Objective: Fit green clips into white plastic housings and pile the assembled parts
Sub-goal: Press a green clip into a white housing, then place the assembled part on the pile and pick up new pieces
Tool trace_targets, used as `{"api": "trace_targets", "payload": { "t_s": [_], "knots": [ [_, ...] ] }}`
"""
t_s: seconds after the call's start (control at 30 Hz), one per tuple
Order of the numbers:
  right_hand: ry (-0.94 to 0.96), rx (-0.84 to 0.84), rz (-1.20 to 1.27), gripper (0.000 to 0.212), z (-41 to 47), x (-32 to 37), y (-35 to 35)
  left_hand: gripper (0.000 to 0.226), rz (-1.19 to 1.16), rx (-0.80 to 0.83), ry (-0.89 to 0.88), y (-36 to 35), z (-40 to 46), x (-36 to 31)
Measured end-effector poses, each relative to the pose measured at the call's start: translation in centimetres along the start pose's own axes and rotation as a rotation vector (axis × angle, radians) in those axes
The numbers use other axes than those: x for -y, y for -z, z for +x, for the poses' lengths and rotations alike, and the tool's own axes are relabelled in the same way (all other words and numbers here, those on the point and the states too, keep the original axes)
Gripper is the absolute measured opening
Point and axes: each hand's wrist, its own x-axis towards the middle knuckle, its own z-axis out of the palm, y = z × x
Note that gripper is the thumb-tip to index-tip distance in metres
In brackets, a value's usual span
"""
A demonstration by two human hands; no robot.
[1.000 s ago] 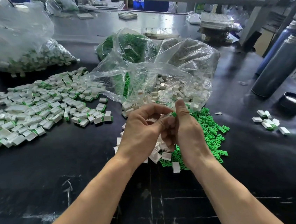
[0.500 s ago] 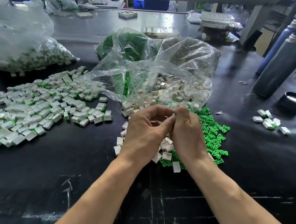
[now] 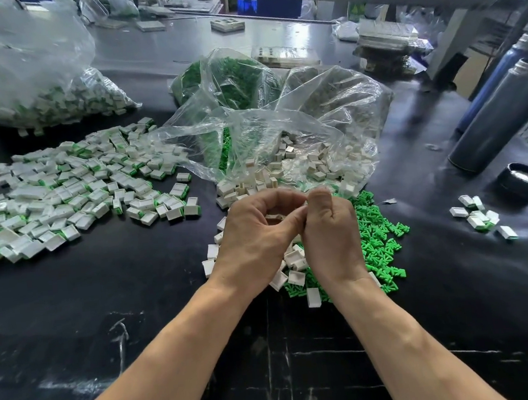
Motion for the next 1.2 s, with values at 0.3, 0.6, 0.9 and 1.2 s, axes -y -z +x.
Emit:
{"api": "trace_targets", "payload": {
  "t_s": [0.3, 0.6, 0.9, 1.2],
  "knots": [
    [-0.028, 0.039, 0.009, 0.059, -0.1, -0.1, 0.0, 0.005, 0.036, -0.002, -0.005, 0.1, 0.0, 0.0],
    [0.04, 0.052, 0.09, 0.038, -0.2, 0.2, 2.0, 0.011, 0.1, -0.082, 0.008, 1.4, 0.5, 0.1],
    [0.064, 0.107, 0.077, 0.009, -0.5, 0.1, 1.6, 0.026, 0.183, -0.102, -0.013, 1.4, 0.4, -0.1],
    [0.024, 0.054, 0.014, 0.016, -0.6, 0.0, 1.9, 0.017, 0.535, -0.086, -0.12, 2.0, 0.3, -0.1]
  ]
}}
